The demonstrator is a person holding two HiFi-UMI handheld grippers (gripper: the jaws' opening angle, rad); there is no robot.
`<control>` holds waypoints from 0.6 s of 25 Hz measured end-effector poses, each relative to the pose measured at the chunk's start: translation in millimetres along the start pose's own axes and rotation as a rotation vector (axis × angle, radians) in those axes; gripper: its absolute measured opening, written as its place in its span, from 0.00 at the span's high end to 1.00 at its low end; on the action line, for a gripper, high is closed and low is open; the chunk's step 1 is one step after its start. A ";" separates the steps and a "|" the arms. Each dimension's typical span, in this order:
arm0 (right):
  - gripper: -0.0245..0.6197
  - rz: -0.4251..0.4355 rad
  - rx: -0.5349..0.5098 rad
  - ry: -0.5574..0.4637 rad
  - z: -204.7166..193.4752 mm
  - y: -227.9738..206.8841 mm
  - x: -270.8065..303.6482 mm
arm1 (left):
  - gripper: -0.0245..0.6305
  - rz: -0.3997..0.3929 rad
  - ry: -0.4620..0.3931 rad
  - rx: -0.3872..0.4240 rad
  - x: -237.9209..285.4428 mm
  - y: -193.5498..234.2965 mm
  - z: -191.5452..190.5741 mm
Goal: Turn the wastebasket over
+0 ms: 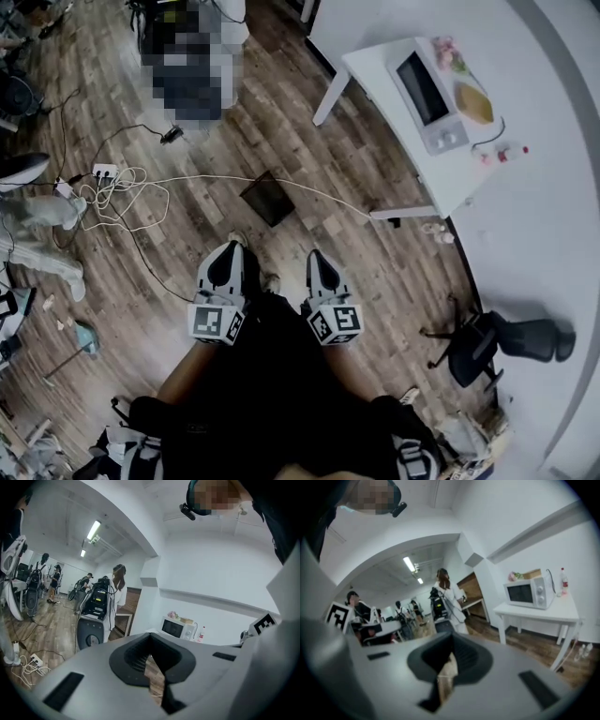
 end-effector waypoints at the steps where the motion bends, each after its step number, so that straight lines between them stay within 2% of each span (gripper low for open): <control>1: 0.91 0.001 -0.003 0.006 2.9 -0.8 11.3 | 0.91 0.003 -0.001 -0.005 8.4 6.7 2.7; 8: 0.91 0.037 -0.053 0.086 22.1 -7.8 102.0 | 0.91 0.029 0.001 -0.045 69.8 58.4 19.8; 15: 0.91 0.169 -0.133 0.187 36.3 -25.9 189.4 | 0.91 0.120 -0.006 -0.039 105.2 102.3 34.7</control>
Point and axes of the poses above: the fingertips, and each gripper's own axes: x forward along the fingers, y to its left, z out of its top, the point moved 9 cm from there along -x, backward along the fingers, and after that the axes turned 11 degrees about z, right-handed, at the moved point
